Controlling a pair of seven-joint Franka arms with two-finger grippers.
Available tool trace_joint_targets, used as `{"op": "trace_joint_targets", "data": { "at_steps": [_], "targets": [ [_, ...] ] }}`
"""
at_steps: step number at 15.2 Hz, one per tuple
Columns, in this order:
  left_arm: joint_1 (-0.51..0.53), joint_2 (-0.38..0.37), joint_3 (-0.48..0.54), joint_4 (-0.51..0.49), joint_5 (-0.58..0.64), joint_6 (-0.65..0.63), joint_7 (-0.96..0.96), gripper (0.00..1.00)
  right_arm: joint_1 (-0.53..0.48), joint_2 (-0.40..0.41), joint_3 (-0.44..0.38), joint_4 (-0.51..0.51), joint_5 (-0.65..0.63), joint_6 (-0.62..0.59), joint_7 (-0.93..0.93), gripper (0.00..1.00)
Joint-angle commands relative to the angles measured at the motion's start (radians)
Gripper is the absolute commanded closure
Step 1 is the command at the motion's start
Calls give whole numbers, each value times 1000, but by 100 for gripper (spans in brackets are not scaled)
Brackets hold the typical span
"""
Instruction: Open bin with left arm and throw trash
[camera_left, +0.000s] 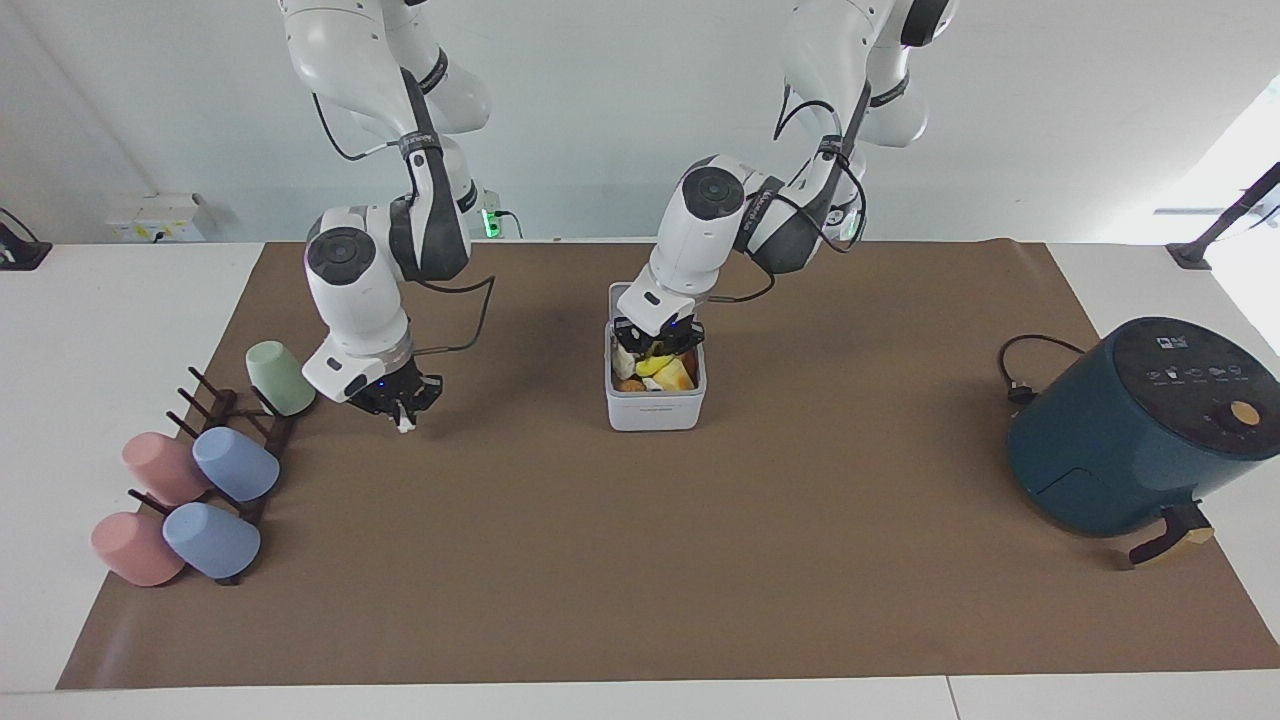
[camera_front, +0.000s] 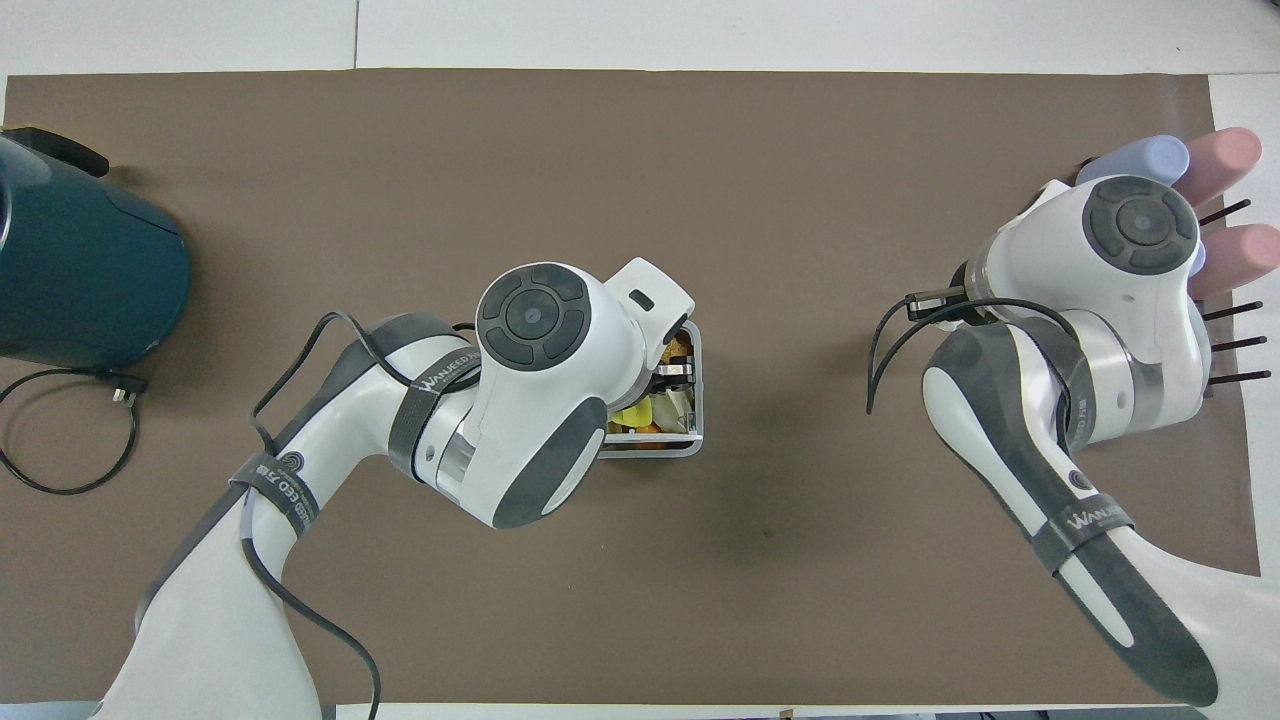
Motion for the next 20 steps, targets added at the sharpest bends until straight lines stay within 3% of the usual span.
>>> {"op": "trace_joint_targets", "data": {
  "at_steps": [1, 4, 9, 14, 20],
  "targets": [
    [-4, -24, 15, 56, -6, -101, -2, 0, 25, 0, 5, 94, 87, -85, 52, 100],
    [-4, -39, 16, 59, -8, -112, -3, 0, 77, -15, 10, 145, 104, -153, 148, 100],
    [10, -56, 22, 67, -11, -120, -5, 0, 164, -12, 11, 179, 106, -152, 294, 100],
    [191, -96, 21, 164, -8, -264, 72, 0, 214, -9, 13, 180, 199, -92, 366, 100],
    [416, -202, 22, 165, -6, -416, 320, 0, 329, -1, 18, 187, 330, -5, 518, 100]
  ]
}}
